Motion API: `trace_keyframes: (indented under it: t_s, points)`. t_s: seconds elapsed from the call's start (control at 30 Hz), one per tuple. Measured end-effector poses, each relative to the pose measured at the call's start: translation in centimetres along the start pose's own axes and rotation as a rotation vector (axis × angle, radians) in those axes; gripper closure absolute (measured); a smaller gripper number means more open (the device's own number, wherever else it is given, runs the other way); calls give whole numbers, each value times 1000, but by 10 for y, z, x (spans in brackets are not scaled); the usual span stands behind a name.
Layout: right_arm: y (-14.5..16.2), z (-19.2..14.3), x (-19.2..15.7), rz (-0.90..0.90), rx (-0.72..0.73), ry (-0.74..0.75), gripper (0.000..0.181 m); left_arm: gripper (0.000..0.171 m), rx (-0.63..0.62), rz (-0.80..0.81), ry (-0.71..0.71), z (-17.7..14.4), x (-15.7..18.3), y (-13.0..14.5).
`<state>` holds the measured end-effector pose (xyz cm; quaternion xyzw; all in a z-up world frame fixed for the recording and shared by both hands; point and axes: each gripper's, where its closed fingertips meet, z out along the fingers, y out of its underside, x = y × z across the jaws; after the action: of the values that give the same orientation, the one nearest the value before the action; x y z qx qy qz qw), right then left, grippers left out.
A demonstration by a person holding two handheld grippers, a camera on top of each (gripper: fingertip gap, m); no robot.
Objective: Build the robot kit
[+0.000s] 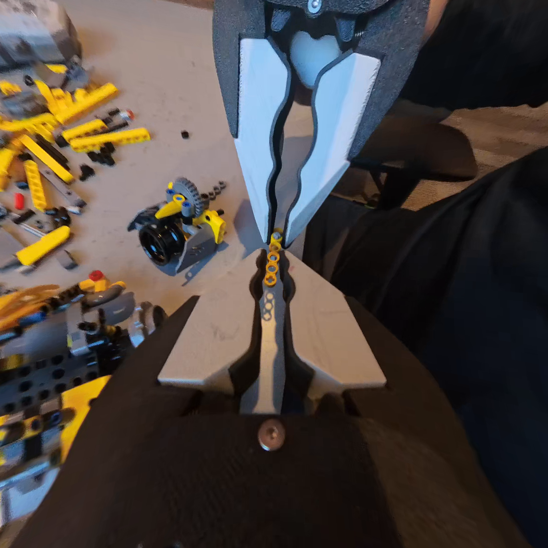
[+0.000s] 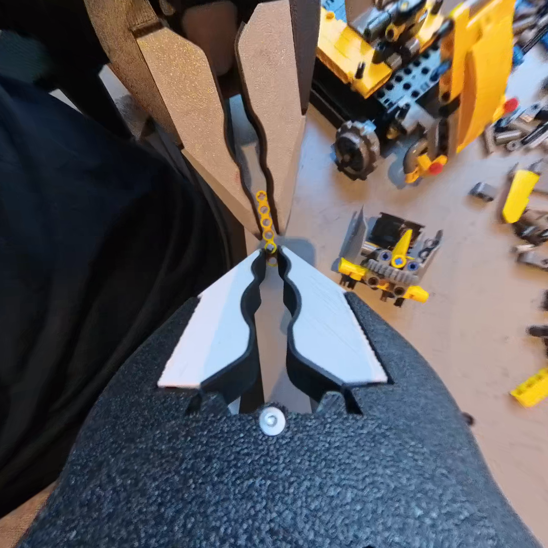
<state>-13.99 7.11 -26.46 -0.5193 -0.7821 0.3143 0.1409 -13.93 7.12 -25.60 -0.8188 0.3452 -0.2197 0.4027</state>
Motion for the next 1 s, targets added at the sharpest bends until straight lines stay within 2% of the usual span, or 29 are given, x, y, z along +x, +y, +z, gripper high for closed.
trace_keyframes:
  t_s: [0.1,0.13,0.2,0.27,0.33,0.43,0.63,0.77,0.93,1.0]
  points:
    - [-10,-13,1,-92,-64,76,174,166,19,58,-43,-8,0,-12]
    - [-9,-13,2,-116,-94,92,174,167,6,71,-52,-6,0,-9]
    - [8,9,5,-131,-168,94,174,165,-97,71,-63,11,-3,19]
    - [18,24,10,-113,-173,93,170,166,-30,37,-80,16,-5,17]
    - [4,9,12,-96,-106,100,174,167,16,30,-93,2,-10,3]
    - [-9,-8,11,-70,-61,67,174,166,69,-31,-38,-7,-9,-11]
    - [-10,-18,5,55,-67,-72,174,166,154,-251,113,-7,-5,-18]
    - [12,4,3,0,-169,-31,173,166,68,-192,48,13,1,10]
    - [-3,-7,5,-51,-135,33,173,167,120,-113,-25,-2,-3,-7]
    - [-4,-9,4,-90,-165,57,174,167,96,-85,-24,-2,0,-5]
